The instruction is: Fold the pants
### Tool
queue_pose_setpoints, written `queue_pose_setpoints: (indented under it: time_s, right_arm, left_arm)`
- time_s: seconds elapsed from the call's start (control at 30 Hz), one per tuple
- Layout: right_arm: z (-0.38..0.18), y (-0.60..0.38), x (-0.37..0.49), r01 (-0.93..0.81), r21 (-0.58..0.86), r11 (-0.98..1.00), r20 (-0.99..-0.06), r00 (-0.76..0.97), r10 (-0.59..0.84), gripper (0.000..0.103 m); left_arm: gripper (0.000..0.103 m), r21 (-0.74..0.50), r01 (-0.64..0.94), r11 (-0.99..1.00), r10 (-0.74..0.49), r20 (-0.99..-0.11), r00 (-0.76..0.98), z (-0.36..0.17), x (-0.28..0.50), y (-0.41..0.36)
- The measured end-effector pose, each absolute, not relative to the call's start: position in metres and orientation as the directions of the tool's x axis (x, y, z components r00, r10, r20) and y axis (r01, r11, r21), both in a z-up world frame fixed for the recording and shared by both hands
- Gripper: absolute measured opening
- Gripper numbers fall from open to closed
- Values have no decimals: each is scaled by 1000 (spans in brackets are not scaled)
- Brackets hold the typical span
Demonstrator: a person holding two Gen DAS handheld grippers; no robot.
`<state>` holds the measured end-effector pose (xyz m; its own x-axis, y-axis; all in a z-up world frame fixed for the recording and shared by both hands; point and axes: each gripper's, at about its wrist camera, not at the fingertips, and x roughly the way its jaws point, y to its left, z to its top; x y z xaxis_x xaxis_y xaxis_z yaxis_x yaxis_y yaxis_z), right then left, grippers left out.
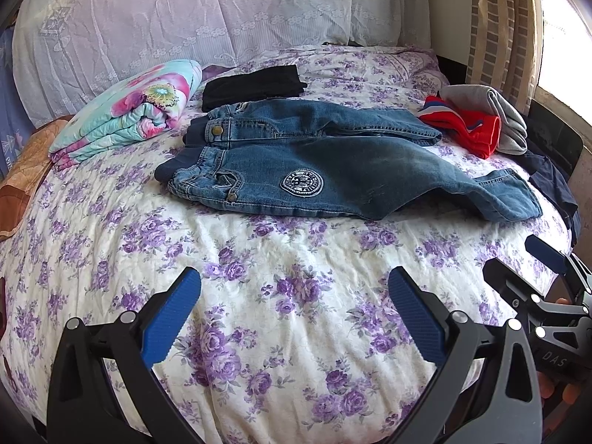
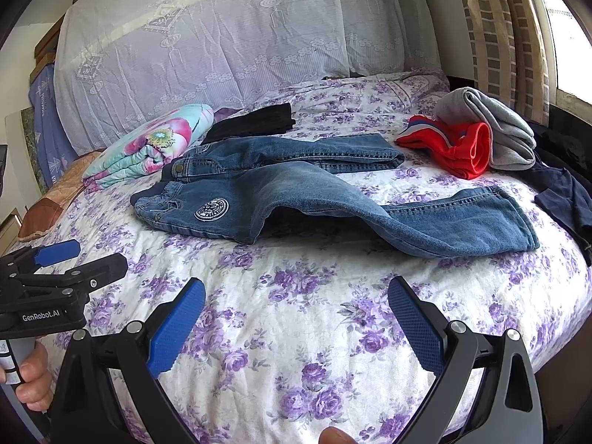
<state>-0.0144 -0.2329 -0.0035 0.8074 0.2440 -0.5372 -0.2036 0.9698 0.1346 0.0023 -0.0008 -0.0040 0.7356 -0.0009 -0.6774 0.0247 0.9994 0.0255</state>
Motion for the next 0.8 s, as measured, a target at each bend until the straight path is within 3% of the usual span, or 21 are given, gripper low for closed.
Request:
queue_pose_setpoints:
  time_s: [0.8]
  right_arm:
    - [-3,-233,-14,-202,133,970,-539,807,242,100]
  left_arm:
    - [99,23,26,999,-4,-677,736,-4,2,0]
